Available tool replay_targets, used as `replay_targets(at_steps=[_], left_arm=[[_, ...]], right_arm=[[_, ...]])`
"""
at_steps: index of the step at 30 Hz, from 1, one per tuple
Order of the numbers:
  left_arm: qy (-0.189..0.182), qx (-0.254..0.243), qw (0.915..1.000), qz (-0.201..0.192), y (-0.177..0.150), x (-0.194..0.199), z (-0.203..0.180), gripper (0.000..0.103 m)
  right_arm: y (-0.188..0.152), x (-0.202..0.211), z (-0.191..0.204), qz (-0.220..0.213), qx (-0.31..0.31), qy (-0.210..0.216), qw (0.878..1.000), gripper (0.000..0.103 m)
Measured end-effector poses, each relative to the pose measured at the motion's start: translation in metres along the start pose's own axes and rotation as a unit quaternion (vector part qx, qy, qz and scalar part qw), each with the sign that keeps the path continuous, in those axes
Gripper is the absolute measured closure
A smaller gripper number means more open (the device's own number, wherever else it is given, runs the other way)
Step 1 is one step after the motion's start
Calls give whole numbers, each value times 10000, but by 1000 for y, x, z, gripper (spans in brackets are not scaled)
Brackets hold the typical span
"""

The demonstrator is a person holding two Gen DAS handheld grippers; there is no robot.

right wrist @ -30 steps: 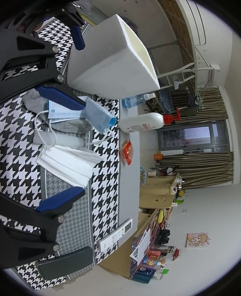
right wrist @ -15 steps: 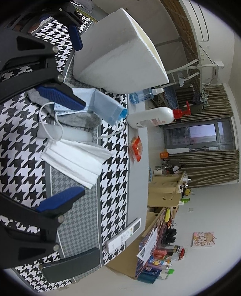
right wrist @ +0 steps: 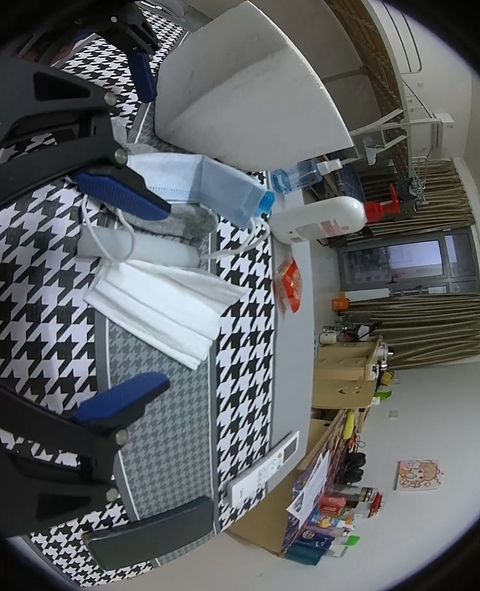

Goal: Organize soft objects
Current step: 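Lower the left gripper onto the grey sock while the right gripper approaches the white masks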

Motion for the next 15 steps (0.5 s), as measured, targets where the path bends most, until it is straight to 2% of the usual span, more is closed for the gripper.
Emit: replay_targets(at_steps=[15], left_arm=[[29, -86, 9993, 355, -1, -16, -4, 29]], right_arm=[[-3, -18, -6, 288, -67, 55, 9995, 29]])
Point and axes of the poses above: each gripper's, at about its wrist camera, not at the fingertips, and x roughly against the way its jaws point, z to its left, y to its top, the point moved 3 cm from there along -x, roughly the way its jaws point, and after that the axes turned 3 degrees about x, right-handed, at the moved point
